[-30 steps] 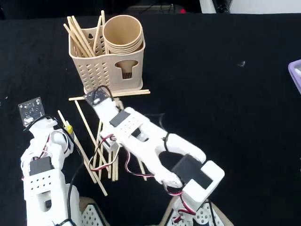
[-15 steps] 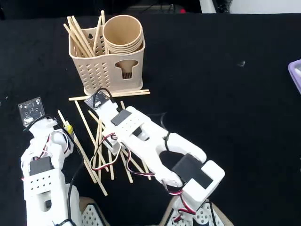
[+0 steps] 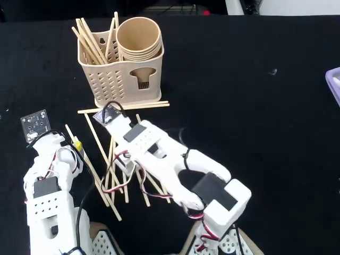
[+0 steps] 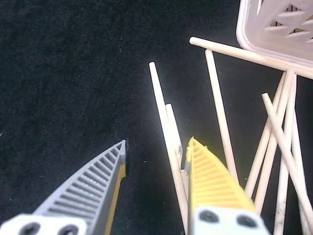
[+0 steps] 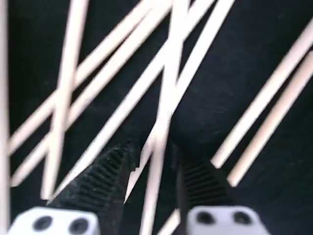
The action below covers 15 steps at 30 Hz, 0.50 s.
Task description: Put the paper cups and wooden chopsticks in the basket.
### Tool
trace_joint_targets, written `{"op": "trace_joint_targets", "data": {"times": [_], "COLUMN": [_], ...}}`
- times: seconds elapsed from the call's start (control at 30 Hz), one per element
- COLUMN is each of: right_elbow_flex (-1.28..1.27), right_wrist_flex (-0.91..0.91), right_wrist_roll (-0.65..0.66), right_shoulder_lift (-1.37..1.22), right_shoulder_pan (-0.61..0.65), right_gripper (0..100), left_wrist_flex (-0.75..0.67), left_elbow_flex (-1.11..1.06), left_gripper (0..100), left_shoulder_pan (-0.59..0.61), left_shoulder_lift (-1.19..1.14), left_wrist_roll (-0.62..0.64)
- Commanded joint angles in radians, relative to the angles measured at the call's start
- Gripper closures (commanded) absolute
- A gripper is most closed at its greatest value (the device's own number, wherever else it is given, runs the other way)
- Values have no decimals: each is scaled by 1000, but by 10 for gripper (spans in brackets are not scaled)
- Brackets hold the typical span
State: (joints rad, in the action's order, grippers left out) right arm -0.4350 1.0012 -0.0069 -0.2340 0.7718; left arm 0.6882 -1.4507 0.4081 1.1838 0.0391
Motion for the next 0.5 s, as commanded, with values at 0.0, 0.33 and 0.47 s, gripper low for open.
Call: {"op": "trace_joint_targets", "data": {"times": [0.0, 0.33, 0.47], "right_elbow_flex": [13, 30, 30], "right_wrist_flex": [38, 181, 219], "right_wrist_roll": [54, 140, 146], "right_shoulder_lift": [-18, 252, 427], "right_shoulder_pan": [-3, -32, -35], "right_gripper": [980, 988, 988], "left_wrist_flex": [-17, -17, -17], "left_elbow_flex": [8, 8, 8], "left_gripper": [798, 798, 798], "left_shoulder_pan": [7, 7, 7], "left_shoulder_lift": [12, 12, 12], "left_wrist_roll": [9, 9, 9]}}
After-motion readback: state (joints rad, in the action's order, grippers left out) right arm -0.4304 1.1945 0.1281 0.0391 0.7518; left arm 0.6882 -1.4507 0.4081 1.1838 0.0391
